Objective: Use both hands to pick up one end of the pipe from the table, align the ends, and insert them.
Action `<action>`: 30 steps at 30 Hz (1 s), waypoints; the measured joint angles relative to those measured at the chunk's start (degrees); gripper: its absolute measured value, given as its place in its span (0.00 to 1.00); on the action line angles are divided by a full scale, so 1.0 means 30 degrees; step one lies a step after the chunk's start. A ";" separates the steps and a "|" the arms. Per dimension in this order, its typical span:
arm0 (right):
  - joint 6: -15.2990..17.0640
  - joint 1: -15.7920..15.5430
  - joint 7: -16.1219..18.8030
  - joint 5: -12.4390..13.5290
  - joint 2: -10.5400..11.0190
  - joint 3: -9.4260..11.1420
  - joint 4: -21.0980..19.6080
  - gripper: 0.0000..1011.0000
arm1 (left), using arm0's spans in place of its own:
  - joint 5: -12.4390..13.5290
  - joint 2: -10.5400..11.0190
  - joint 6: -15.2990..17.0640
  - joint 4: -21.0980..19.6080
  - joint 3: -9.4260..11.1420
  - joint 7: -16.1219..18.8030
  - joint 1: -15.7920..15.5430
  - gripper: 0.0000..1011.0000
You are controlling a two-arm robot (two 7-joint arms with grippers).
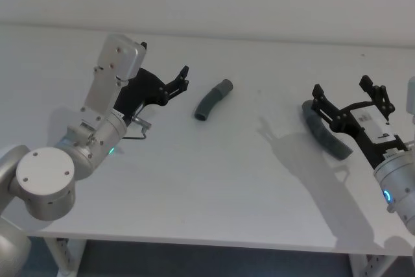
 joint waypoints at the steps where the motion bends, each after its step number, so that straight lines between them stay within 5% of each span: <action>1: -0.0001 0.0001 0.0001 0.0000 -0.0001 0.0000 -0.0001 0.99 | 0.0000 0.0000 0.0000 0.0000 -0.0001 0.0000 -0.0001 0.99; 30: 0.0090 0.0115 -0.0017 -0.0186 -0.0010 -0.0015 0.0121 0.99 | -0.0126 -0.0162 -0.0032 0.0424 -0.0014 -0.0309 -0.0347 0.99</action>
